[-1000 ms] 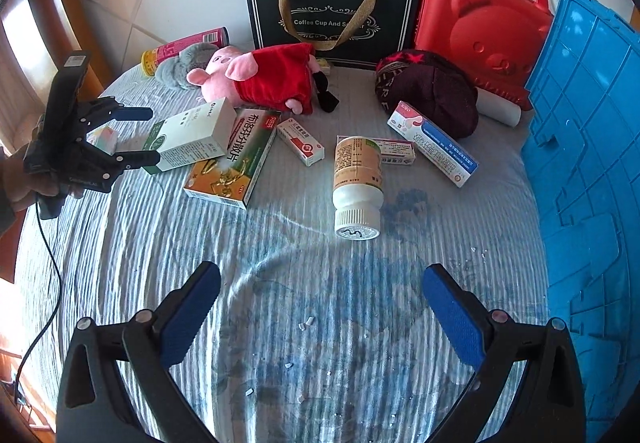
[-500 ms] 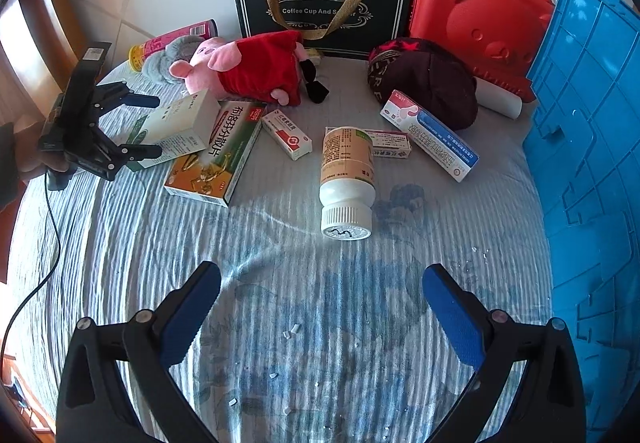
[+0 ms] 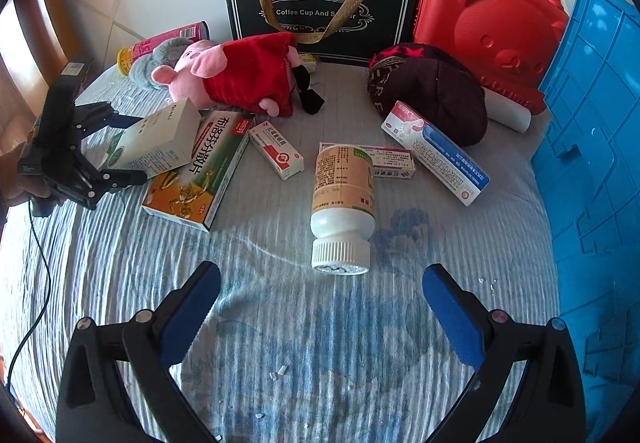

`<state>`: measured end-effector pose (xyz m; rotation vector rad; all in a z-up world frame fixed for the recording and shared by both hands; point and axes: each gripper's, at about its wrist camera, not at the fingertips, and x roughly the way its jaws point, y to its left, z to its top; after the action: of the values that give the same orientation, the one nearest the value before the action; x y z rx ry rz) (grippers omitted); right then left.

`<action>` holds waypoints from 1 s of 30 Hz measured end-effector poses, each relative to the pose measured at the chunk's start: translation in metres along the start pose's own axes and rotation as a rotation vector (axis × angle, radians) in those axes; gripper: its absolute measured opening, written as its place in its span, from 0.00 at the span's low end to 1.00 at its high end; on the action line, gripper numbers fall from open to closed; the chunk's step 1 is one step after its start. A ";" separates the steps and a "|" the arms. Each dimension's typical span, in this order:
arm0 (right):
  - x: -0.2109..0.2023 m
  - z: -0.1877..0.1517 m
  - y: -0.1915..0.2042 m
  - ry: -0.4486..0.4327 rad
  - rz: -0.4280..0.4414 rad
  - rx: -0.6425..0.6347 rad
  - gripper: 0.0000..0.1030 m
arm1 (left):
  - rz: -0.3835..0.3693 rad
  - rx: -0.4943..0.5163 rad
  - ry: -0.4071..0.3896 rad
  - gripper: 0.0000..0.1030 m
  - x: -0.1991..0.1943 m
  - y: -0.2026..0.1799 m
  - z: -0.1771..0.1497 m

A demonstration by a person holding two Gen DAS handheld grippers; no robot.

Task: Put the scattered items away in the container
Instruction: 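Grasp the white-and-green patch box with the left tool while the right tool grasps the white pill bottle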

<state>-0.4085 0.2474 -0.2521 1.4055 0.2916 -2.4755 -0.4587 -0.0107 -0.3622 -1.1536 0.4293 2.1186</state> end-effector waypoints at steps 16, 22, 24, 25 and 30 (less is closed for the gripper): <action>0.072 0.031 -0.010 0.037 -0.048 0.004 0.98 | 0.184 -0.153 -0.036 0.80 -0.011 -0.011 -0.009; 0.090 0.032 -0.005 0.114 -0.073 -0.023 0.52 | 0.174 -0.181 -0.056 0.80 -0.021 -0.025 -0.019; 0.091 0.031 -0.003 0.123 -0.084 -0.043 0.51 | 0.170 -0.200 -0.066 0.80 -0.026 -0.027 -0.022; 0.091 0.031 -0.003 0.125 -0.082 -0.046 0.50 | 0.169 -0.205 -0.069 0.80 -0.028 -0.028 -0.023; 0.084 0.027 -0.004 0.117 -0.077 -0.041 0.50 | 0.190 -0.221 -0.064 0.80 -0.033 -0.033 -0.029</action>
<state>-0.4728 0.2306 -0.3106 1.5523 0.4262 -2.4366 -0.4054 -0.0171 -0.3495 -1.2034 0.2896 2.4098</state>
